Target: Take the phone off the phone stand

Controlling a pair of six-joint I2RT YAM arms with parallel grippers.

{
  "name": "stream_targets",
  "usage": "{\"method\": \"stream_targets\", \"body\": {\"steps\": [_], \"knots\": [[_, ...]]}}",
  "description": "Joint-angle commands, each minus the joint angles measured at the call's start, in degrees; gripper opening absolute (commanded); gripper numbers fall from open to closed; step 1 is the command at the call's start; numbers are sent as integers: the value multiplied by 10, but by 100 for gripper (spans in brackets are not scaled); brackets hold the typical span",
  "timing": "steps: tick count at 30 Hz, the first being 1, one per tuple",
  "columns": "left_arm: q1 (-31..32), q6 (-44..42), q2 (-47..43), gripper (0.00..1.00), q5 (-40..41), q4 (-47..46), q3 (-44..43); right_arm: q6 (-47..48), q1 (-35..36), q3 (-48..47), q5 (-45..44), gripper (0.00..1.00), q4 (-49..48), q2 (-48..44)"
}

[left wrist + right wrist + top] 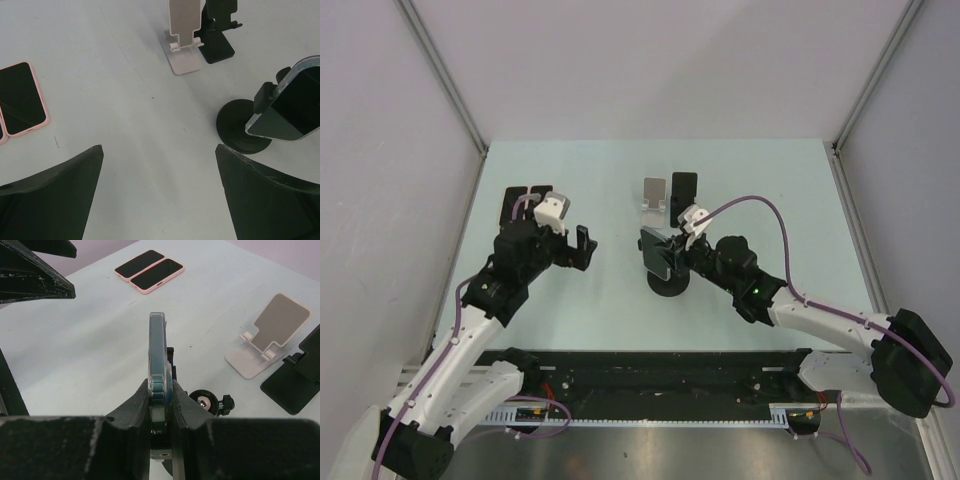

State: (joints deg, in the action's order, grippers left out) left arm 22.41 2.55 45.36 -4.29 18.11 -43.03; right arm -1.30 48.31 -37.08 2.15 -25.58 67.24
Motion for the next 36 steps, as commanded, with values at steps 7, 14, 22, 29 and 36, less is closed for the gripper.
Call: {"method": "stream_targets", "body": {"steps": [7, 14, 22, 29, 36], "knots": [[16, -21, 6, 100, -12, -23, 5, 3, 46, 21, -57, 5, -105, -15], [16, -24, 10, 100, -5, -25, 6, 9, 60, 28, -84, 24, -78, -36], [16, -24, 14, 100, -3, -25, 7, 11, 61, 28, -96, 68, -68, -64], [16, -22, 18, 100, -3, -26, 7, 11, 49, 25, -123, 99, -42, -118], [16, -21, 17, 100, -2, -26, 7, -2, -25, 20, -130, 100, 31, -190]]}}
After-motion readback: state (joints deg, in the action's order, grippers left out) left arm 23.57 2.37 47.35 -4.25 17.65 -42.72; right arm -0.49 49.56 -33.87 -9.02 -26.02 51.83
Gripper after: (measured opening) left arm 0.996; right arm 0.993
